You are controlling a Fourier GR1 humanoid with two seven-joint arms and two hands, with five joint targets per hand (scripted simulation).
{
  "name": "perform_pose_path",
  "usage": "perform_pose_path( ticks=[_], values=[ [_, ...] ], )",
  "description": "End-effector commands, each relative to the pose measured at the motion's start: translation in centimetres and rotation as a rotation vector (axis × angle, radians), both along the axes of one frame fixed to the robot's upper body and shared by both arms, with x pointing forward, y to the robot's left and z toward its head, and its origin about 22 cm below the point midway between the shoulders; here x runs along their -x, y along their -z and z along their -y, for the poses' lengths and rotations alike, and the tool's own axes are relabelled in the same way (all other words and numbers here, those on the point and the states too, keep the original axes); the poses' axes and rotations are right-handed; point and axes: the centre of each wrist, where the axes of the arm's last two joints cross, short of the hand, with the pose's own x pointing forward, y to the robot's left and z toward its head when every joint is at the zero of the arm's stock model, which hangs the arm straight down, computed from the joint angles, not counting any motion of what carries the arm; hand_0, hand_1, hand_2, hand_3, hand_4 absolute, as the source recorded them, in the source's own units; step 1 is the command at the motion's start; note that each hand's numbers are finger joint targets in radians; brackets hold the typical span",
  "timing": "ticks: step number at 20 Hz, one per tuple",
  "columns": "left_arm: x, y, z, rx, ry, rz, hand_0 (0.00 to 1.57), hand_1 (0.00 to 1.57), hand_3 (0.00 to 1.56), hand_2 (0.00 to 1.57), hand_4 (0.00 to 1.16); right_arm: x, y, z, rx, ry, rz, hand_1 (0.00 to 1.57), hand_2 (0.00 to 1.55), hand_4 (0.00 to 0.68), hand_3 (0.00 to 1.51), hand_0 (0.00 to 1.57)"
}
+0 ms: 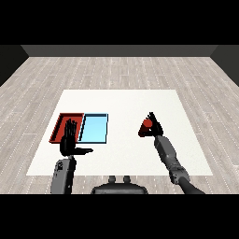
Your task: Pick the red can and put it in the red box
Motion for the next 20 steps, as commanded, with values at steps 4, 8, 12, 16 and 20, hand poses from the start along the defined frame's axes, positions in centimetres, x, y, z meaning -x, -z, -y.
perform_pose_path(
  ticks=[4,8,12,16,20],
  values=[
    [0.5,1.0,-0.7,0.033,0.011,-0.004,0.0,0.0,0.0,0.0,0.0,0.5,0.9,-1.5,0.002,-0.017,-0.025,0.0,0.0,0.0,0.0,0.0],
    [0.2,0.8,1.7,0.012,-0.016,0.001,0.0,0.0,0.0,0.0,0.0,-0.5,0.5,-1.4,0.012,-0.016,-0.015,0.0,0.0,0.0,0.0,0.0],
    [-0.2,-0.2,-0.7,0.025,0.018,-0.01,0.0,0.0,0.0,0.0,0.0,-0.4,-1.2,-2.2,0.018,-0.026,-0.015,0.0,0.0,0.0,0.0,0.0],
    [0.1,-1.2,0.9,0.033,0.005,0.008,0.0,0.0,0.0,0.0,0.0,-0.2,0.8,-1.4,0.037,-0.015,-0.047,0.0,0.0,0.0,0.0,0.0],
    [1.4,0.2,-1.1,0.015,0.017,0.003,0.0,0.0,0.0,0.0,0.0,-1.7,-0.7,-2.5,0.049,0.016,-0.072,0.0,0.0,0.0,0.0,0.0]
  ],
)
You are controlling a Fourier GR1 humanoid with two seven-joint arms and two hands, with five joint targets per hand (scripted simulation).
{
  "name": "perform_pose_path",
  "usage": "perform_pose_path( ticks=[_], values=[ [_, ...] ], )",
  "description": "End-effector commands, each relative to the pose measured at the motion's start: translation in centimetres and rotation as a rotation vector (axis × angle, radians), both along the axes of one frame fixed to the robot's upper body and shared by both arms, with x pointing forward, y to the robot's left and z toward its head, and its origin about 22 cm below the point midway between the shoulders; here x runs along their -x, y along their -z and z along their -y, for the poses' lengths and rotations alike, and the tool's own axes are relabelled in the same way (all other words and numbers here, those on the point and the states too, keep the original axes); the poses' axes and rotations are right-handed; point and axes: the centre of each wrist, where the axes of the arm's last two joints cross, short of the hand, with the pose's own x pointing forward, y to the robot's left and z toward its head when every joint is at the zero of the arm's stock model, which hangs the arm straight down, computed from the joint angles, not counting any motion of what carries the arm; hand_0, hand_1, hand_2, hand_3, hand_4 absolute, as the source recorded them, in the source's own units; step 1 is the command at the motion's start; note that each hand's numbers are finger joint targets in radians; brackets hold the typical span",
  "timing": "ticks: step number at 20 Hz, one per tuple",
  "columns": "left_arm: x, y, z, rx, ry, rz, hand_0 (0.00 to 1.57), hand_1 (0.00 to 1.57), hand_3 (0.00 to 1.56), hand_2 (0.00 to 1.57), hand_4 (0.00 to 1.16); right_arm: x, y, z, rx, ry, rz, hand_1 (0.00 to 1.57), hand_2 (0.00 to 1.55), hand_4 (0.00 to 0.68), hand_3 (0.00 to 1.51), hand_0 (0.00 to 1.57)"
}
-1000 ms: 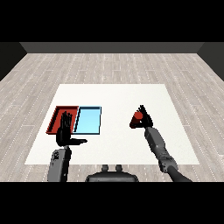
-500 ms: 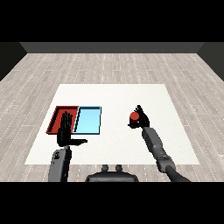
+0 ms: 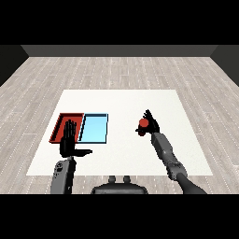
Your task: Pick the red can and put it in the red box
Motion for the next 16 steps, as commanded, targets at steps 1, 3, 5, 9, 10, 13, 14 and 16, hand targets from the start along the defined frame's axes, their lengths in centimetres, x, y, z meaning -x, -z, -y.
perform_pose_path(
  ticks=[1,3,5,9,10,13,14,16],
  values=[
    [0.7,1.8,1.6,0.005,0.003,-0.01,0.0,0.0,0.0,0.0,0.0,0.2,0.8,-1.0,0.018,0.001,-0.033,0.0,0.0,0.0,0.0,0.0],
    [0.4,0.4,-0.4,-0.012,-0.028,0.006,0.0,0.0,0.0,0.0,0.0,0.2,0.8,0.0,0.093,0.062,-0.008,1.4,1.41,0.293,1.37,1.4],
    [-0.2,0.2,-2.0,-0.013,-0.015,0.018,0.0,0.0,0.0,0.0,0.0,-0.1,0.3,-0.7,0.105,0.062,-0.004,1.52,1.5,0.493,1.46,1.52],
    [0.4,0.6,0.0,0.015,-0.003,0.003,0.0,0.0,0.0,0.0,0.0,1.1,2.1,-1.5,0.172,0.085,-0.003,1.53,1.48,0.573,1.43,1.53],
    [-0.8,0.2,0.5,0.012,-0.004,0.015,0.0,0.0,0.0,0.0,0.0,-0.7,-0.1,-0.9,0.211,0.097,-0.056,1.54,1.47,0.575,1.42,1.54],
    [-0.4,0.8,1.1,0.009,-0.016,-0.003,0.0,0.0,0.0,0.0,0.0,-0.2,0.9,-2.3,0.219,0.09,-0.043,1.54,1.47,0.575,1.42,1.54],
    [-1.1,0.1,-1.6,-0.008,-0.01,0.018,0.0,0.0,0.0,0.0,0.0,-0.2,0.4,-1.1,0.264,0.055,-0.041,1.53,1.47,0.551,1.42,1.53],
    [-0.8,-0.1,2.2,0.005,0.003,0.001,0.0,0.0,0.0,0.0,0.0,0.8,2.0,-1.7,0.249,0.085,-0.035,1.53,1.47,0.551,1.42,1.53]
  ],
)
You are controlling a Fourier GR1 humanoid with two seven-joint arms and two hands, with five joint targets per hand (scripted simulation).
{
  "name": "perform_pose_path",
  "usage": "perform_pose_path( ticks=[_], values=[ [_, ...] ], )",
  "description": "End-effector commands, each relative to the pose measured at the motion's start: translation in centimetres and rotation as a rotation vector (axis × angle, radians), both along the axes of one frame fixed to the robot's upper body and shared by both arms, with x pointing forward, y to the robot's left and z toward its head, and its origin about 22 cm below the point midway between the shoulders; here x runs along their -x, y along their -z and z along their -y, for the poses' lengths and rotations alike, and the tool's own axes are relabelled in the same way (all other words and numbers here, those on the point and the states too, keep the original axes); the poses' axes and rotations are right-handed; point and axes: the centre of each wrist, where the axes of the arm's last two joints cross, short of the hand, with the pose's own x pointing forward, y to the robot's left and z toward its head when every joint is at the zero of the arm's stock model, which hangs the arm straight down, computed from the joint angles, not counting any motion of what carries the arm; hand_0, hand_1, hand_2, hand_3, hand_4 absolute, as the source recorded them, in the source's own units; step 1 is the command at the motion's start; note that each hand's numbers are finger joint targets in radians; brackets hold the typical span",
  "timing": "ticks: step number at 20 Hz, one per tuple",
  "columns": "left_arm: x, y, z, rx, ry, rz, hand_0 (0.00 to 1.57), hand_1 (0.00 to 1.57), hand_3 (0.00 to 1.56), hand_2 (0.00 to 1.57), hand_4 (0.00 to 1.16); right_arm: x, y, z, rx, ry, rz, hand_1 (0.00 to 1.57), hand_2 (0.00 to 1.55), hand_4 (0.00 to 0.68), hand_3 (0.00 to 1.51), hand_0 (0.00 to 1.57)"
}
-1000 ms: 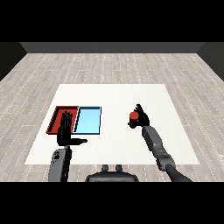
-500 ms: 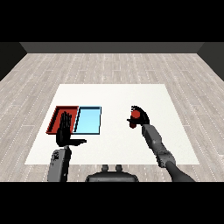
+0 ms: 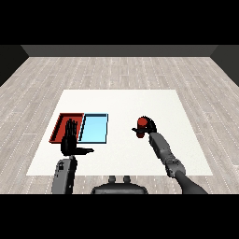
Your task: Pick the red can and put it in the red box
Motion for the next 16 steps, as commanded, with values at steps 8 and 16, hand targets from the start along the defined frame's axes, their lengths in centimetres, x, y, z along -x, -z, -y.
perform_pose_path(
  ticks=[8,16],
  values=[
    [-0.8,1.3,-1.6,-0.014,0.002,0.002,0.0,0.0,0.0,0.0,0.0,0.2,-0.2,-0.6,0.056,0.015,-0.017,1.55,1.47,0.558,1.41,1.55],
    [0.5,0.9,-0.6,0.004,0.015,-0.022,0.0,0.0,0.0,0.0,0.0,-1.5,-4.4,0.0,0.0,0.029,0.177,1.55,1.46,0.581,1.38,1.55]
  ],
)
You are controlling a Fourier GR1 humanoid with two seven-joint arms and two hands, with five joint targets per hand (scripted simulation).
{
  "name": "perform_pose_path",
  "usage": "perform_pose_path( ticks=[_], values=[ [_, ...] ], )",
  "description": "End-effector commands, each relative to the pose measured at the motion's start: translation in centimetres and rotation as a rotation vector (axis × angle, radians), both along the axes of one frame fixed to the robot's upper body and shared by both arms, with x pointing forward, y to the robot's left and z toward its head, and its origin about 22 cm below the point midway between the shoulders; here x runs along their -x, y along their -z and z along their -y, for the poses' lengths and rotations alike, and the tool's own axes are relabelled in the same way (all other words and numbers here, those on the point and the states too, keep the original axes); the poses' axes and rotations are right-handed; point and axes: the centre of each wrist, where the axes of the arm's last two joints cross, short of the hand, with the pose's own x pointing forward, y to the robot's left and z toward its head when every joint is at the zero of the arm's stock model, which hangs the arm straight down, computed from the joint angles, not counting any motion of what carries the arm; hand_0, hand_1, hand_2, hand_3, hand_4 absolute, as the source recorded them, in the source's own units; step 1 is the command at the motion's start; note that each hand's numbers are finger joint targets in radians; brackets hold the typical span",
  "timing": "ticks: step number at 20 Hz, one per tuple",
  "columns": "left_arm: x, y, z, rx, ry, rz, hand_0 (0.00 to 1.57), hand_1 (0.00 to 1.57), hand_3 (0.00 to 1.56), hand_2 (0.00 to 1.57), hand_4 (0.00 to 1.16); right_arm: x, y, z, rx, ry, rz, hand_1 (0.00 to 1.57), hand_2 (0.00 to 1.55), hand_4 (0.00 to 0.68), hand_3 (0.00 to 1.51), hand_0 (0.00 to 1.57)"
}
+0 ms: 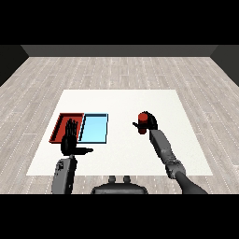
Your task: Pick the red can and put it in the red box
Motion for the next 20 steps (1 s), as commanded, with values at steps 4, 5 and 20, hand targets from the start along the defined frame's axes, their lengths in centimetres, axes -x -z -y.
perform_pose_path(
  ticks=[4,5,20],
  values=[
    [-0.3,-0.7,0.3,-0.039,0.007,-0.017,0.0,0.0,0.0,0.0,0.0,0.9,-3.8,2.2,-0.025,-0.012,0.132,1.52,1.46,0.608,1.38,1.52],
    [2.0,-0.8,1.0,-0.044,-0.002,0.008,0.0,0.0,0.0,0.0,0.0,1.3,-1.6,2.1,-0.021,0.01,0.118,1.52,1.46,0.608,1.38,1.52],
    [-0.4,-3.7,7.1,-0.087,0.154,-0.077,0.0,0.0,0.0,0.0,0.0,6.6,-10.2,-3.9,-0.119,-0.009,0.361,1.44,1.41,0.622,1.38,1.44]
  ],
)
